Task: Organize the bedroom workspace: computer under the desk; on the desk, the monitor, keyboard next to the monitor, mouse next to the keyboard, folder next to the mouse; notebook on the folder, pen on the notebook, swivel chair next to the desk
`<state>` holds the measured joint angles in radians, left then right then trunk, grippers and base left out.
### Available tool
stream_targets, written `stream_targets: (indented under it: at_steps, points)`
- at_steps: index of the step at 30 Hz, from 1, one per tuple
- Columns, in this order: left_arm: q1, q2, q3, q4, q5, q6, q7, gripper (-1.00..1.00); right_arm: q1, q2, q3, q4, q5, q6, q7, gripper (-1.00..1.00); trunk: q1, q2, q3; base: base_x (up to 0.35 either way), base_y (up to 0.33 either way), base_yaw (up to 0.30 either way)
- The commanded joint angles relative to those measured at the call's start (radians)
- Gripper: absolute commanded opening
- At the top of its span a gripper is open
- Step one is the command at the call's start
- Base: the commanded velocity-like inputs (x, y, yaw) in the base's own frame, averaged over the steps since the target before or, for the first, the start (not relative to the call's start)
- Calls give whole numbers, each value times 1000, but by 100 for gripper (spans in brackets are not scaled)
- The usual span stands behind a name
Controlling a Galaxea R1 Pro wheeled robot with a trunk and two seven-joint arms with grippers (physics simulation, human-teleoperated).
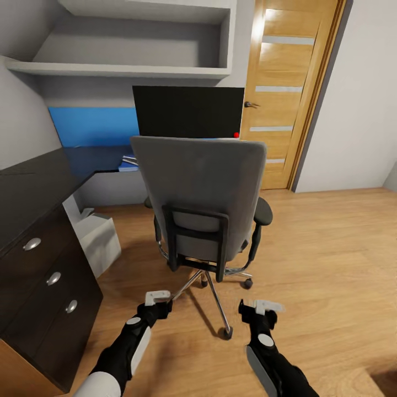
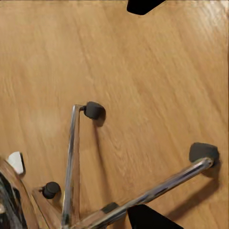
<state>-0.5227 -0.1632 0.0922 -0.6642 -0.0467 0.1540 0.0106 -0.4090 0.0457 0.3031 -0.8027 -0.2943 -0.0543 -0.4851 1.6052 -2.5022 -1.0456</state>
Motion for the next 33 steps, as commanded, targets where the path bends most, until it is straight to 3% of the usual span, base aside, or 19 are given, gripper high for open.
stream_targets:
  at_steps: [1,2,4,6,12,22,23,27,33]
  points:
    - [0,-1,15,-2,-5,6,0,100,-1,-7,-22,2,-10,-6,-5,100,0,0,-1,-2,0,0]
    - [0,-1,30,-4,-4,6,0,100,-3,-23,-69,9,-11,-6,-4,100,0,0,-1,0,0,0]
    - [0,1,40,-6,-4,6,1,100,-5,-40,-109,20,-12,-6,-3,100,0,0,-1,0,0,0]
    - [0,5,52,-10,-4,6,1,100,-25,-75,-168,53,-14,-6,-1,100,0,0,-1,0,0,0]
    - [0,10,69,-66,7,5,-1,100,-69,-114,-234,109,-22,-11,1,100,0,0,-1,0,0,0]
    - [10,11,87,-300,79,14,-8,100,-89,-143,-268,137,-24,-15,3,100,0,0,-1,0,0,0]
    - [64,11,87,-440,94,38,-9,100,-90,-146,-270,136,-24,-14,3,100,0,0,-1,0,0,0]
    - [125,9,86,-578,99,103,-9,100,-91,-146,-269,131,-23,-15,3,100,0,0,-1,0,0,0]
    - [161,8,86,-663,102,164,-11,100,-91,-146,-265,118,-22,-16,3,100,0,0,-1,0,0,0]
